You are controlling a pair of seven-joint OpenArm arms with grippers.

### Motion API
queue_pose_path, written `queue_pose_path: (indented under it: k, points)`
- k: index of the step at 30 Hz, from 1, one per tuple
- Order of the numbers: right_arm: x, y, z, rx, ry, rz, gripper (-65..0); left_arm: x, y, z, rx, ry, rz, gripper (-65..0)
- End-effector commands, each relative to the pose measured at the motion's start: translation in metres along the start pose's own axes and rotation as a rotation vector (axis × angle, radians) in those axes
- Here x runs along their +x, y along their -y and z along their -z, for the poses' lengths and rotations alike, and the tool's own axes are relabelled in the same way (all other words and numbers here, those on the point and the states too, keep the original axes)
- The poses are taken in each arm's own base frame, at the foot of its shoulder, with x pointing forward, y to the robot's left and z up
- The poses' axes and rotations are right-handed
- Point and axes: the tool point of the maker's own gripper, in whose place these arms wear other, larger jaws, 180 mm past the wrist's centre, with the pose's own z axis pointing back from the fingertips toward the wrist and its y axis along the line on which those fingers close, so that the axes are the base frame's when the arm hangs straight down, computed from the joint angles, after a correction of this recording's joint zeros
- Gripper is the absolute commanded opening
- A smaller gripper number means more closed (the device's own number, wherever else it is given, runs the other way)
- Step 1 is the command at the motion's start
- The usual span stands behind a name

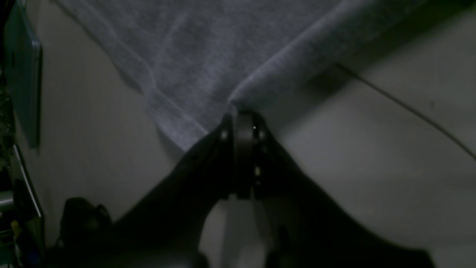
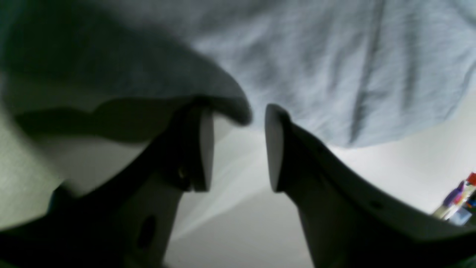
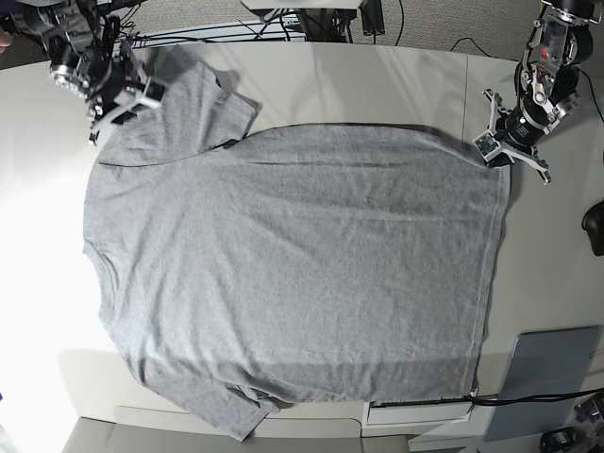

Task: Fold the T-shirt properly
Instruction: 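Pinch the side edge with both grippers at shoulder and hem corner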

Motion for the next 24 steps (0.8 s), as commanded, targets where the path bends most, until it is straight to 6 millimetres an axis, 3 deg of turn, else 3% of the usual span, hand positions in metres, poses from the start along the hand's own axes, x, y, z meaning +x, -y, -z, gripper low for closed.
queue_pose_path:
  k: [1, 9, 24]
  points:
    - [-0.002, 0.002, 0.002, 0.003, -0.003, -0.009, -41.7, -0.018, 0.020, -0.001, -0.080, -0.074, 0.017, -65.0]
    - [0.015, 0.025, 0.012, -0.031, 0.035, -0.021, -41.7, -0.018, 0.020, -0.001, -0.080, -0.074, 0.017, -65.0]
    - [0.032, 0.015, 0.016, -0.012, 0.081, 0.028, -41.7, -0.018, 0.020, -0.001, -0.080, -0.073, 0.016, -65.0]
